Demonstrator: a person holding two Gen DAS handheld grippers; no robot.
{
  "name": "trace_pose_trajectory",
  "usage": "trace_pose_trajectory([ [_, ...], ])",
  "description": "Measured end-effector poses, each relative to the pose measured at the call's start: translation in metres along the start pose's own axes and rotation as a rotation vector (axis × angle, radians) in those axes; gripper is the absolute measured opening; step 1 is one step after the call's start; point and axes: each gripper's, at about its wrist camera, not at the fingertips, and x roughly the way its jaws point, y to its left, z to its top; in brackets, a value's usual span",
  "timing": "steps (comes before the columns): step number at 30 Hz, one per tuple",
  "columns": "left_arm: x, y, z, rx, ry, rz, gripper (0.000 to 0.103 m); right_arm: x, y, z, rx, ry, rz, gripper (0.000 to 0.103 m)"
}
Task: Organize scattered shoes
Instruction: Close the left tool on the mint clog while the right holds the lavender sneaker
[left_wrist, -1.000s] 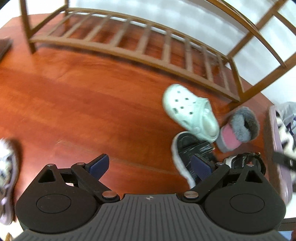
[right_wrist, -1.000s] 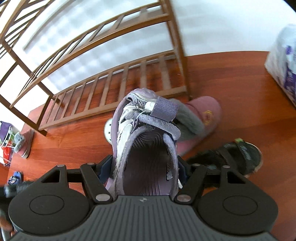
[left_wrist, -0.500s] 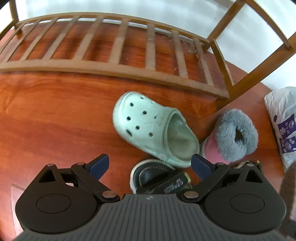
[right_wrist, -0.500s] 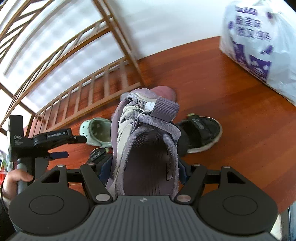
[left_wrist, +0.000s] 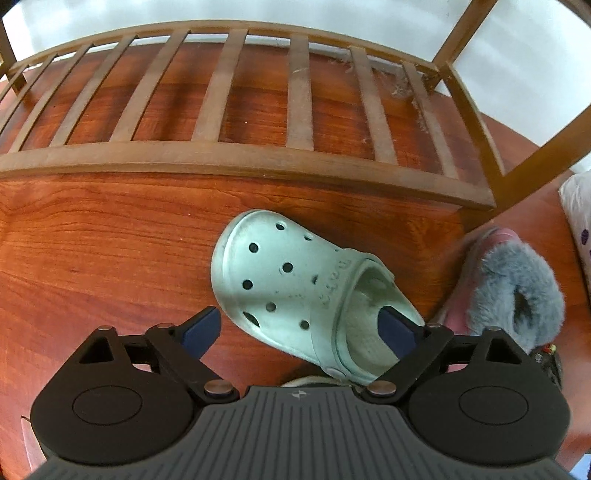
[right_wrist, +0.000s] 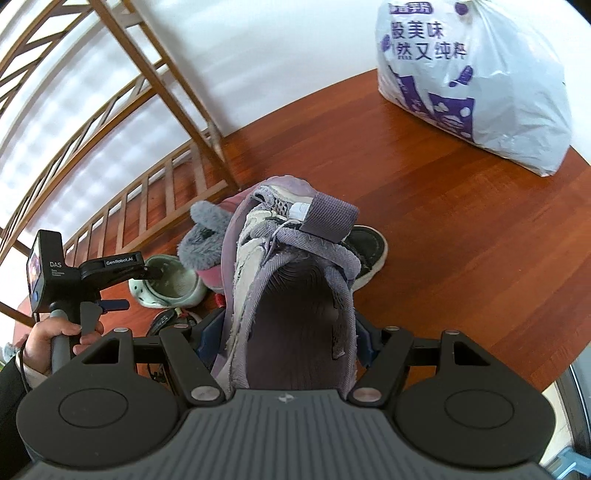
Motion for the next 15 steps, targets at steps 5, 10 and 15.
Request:
trace_pose_trajectory([
  [5, 0.005, -0.001, 0.002, 0.016, -0.003, 0.025, 0.074, -0.003, -0.004, -0.003, 0.019, -0.004, -0.009, 0.075],
  [10, 0.001, 0.000, 0.002, 0.023, -0.026, 0.035, 0.060, -0.003, -0.009, -0.004, 0.032, -0.005, -0.014, 0.075],
  [15, -0.012, -0.010, 0.000, 0.079, -0.093, 0.052, 0.025, -0.001, -0.010, -0.005, 0.038, -0.002, -0.014, 0.075],
])
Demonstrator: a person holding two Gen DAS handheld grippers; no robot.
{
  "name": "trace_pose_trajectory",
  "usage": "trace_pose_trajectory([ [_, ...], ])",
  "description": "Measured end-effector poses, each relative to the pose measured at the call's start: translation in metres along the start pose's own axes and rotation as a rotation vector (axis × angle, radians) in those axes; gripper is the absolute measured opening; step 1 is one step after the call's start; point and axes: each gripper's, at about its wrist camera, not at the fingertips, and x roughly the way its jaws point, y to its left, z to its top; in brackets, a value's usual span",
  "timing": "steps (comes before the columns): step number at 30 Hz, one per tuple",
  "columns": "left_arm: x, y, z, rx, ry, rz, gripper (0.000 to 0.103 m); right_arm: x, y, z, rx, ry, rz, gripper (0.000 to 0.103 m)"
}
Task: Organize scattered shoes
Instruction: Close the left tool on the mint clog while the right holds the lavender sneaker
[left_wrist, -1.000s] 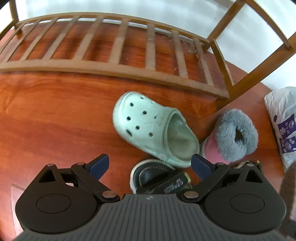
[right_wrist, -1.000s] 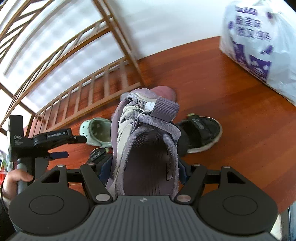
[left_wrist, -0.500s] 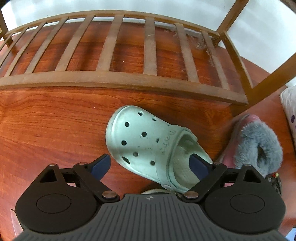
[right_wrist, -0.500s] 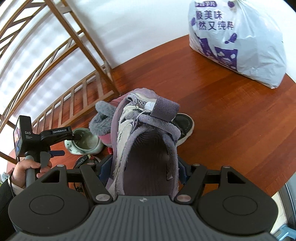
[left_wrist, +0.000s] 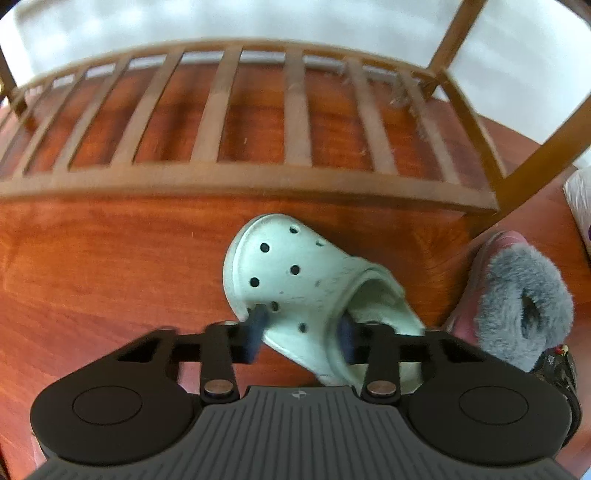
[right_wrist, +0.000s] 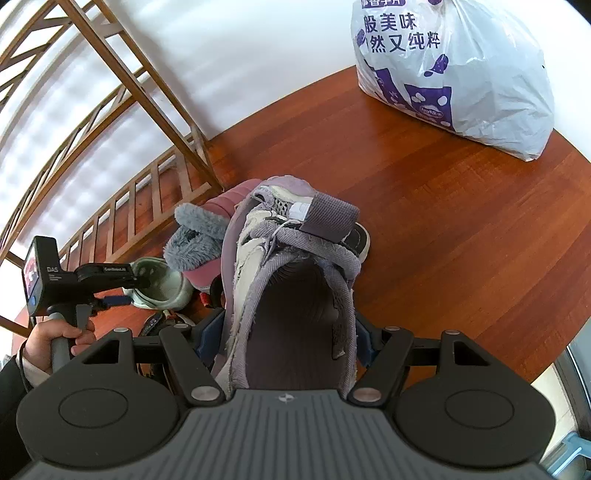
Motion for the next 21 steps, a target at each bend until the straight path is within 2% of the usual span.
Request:
trace_pose_trajectory([
  [2, -0.004, 0.000, 0.001, 0.004, -0.017, 0.003, 0.017, 0.000, 0.000, 0.001, -0.001, -0.001, 0.002, 0.075],
  [5, -0.010, 0.004, 0.005, -0.009, -0.031, -0.010, 0.012, 0.000, 0.001, 0.001, -0.006, -0.004, 0.007, 0.075],
  [10, -0.023, 0.012, 0.007, -0.034, -0.040, -0.030, 0.011, -0.001, 0.002, 0.001, -0.015, -0.003, 0.014, 0.075],
  [21, -0.067, 0.027, -0.009, 0.000, -0.085, -0.038, 0.011, -0.003, 0.012, 0.001, -0.057, 0.007, 0.046, 0.075],
])
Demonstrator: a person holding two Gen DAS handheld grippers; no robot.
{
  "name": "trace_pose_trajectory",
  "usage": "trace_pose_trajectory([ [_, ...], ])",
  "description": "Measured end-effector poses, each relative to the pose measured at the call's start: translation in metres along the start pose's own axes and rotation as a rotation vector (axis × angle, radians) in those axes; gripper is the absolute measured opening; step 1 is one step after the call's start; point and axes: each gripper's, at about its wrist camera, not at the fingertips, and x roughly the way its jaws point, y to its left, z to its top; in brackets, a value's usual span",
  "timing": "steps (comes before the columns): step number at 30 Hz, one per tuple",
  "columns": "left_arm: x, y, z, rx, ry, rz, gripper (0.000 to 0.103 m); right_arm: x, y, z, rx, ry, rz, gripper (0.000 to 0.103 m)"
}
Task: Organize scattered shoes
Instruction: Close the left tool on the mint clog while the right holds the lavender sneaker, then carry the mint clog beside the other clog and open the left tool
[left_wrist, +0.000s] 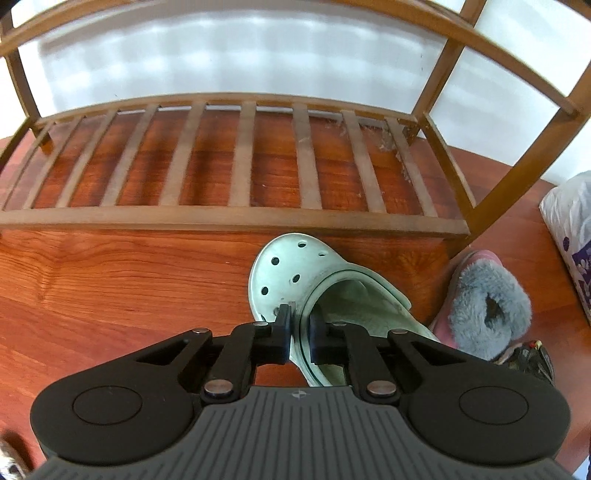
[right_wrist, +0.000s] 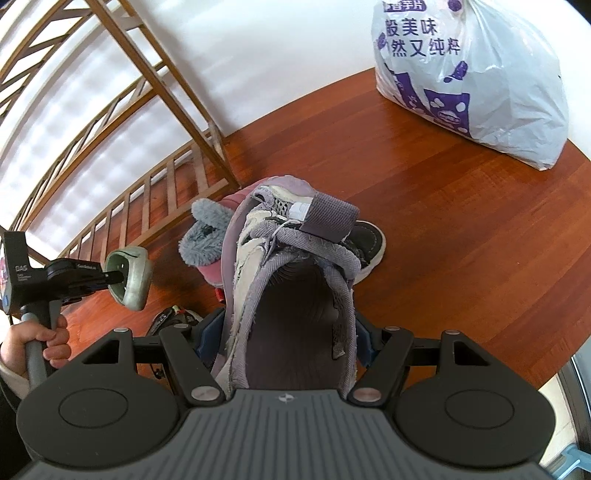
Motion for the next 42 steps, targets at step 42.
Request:
trace_pose_trajectory([
  [42, -0.112, 0.055, -0.188, 0.582, 0.062, -0.063, 0.011, -0.042, 0.076, -0.098, -0.070, 0.063, 0.046, 0.075],
])
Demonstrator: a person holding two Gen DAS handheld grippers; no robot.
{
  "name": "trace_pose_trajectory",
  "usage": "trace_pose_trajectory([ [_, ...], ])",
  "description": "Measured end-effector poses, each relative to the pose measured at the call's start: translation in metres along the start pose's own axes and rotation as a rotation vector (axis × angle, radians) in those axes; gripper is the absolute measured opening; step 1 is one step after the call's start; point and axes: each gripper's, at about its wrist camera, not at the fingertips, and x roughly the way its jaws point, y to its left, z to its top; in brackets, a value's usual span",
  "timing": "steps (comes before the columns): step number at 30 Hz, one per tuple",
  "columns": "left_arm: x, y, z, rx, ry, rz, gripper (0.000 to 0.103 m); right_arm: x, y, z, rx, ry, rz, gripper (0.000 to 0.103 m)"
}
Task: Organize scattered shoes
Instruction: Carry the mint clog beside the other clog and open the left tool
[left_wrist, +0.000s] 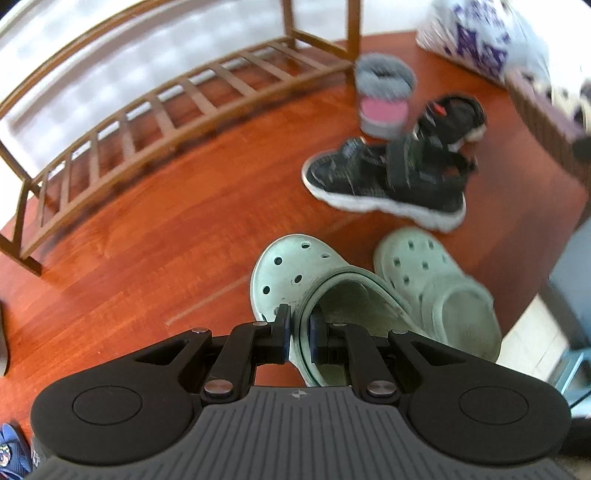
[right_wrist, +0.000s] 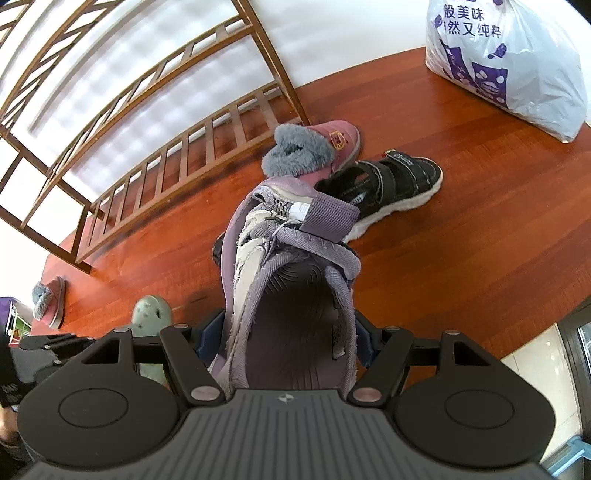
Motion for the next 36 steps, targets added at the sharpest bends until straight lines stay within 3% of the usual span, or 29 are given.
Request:
trace_pose_trajectory([
  [10, 0.021, -0.037, -0.016, 0.166, 0.009, 0.002, 0.011, -0.009, -0.004, -0.012, -0.011, 0.008, -0.016, 0.075],
  [16, 0.030, -0.050, -0.020, 0.208, 0.023, 0.017, 0.015, -0.008, -0.004, -0.013, -0.032, 0.018, -0.009, 0.075],
  [22, 0.034, -0.048, -0.019, 0.155, 0.028, -0.008, 0.021, -0.004, 0.000, -0.013, -0.036, 0.035, 0.019, 0.075],
  [25, 0.030, -0.040, -0.017, 0.098, 0.023, -0.043, 0.046, -0.002, 0.005, -0.014, -0.052, 0.044, 0.021, 0.075],
  [28, 0.023, -0.036, -0.018, 0.071, 0.010, -0.054, 0.056, 0.000, 0.014, -0.016, -0.069, 0.055, 0.027, 0.075],
  [36, -0.005, -0.007, -0.035, -0.090, -0.015, -0.095, 0.065, 0.008, 0.046, -0.022, -0.109, 0.076, 0.044, 0.075],
])
